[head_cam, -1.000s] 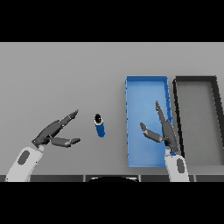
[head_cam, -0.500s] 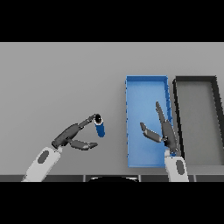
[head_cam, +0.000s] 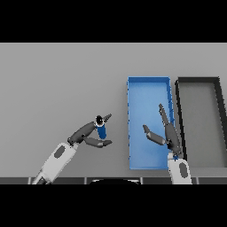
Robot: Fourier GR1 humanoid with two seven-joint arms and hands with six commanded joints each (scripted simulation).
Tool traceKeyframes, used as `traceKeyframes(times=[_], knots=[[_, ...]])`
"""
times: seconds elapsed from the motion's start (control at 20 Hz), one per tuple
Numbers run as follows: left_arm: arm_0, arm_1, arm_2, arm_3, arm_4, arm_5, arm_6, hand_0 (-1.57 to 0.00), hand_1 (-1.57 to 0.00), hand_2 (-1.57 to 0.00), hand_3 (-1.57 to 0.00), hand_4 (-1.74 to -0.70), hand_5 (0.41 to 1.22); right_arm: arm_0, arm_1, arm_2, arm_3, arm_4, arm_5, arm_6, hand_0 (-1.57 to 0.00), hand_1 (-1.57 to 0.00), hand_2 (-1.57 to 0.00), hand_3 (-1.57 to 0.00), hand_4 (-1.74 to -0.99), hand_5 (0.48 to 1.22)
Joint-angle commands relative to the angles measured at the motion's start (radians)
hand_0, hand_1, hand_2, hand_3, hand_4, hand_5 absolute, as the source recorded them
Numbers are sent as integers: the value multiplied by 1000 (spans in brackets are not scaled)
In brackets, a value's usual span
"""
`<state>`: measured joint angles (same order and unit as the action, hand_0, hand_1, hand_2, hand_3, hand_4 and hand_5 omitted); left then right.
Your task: Pick up the blue pipe and place it into the blue bin.
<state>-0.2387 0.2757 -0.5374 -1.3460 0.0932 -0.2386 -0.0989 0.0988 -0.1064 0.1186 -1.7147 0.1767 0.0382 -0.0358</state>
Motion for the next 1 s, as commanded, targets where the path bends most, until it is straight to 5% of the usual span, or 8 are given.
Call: traceKeyframes(times=[0.0,0.15,0.25,0.4,0.55,0.65,0.95], knots=[[-8,-25,0,10,4,8,-6,1,1,1,1,-1192,513,2,7,3,-2,-6,2,8,1,1,1,1,-1207,607],[-19,-59,14,41,16,22,-31,1,-40,-110,-43,-1267,585,6,3,8,0,12,-2,-4,1,1,1,1,-1196,603],[-24,-73,19,46,19,32,-25,-100,-265,-357,-215,-1317,651,7,0,1,0,2,0,7,1,1,1,1,-1198,605],[-10,-93,22,45,44,32,-14,-717,-856,-901,-877,-1477,929,9,2,-1,2,-2,2,3,1,1,1,1,-1198,604],[-12,-98,-12,44,18,24,-54,-1134,-1205,-1228,-1174,-1600,1072,12,1,0,-9,-12,9,0,1,1,1,1,-1198,604],[2,-103,-27,46,1,56,-112,-1291,-1337,-1351,-1272,-1647,1125,7,-6,-4,-8,-13,11,1,1,1,1,1,-1191,602],[-6,-115,-17,-59,33,96,-104,-1498,-1510,-1513,-1436,-1716,1196,0,4,2,4,3,-1,-2,1,1,1,1,-1187,605]])
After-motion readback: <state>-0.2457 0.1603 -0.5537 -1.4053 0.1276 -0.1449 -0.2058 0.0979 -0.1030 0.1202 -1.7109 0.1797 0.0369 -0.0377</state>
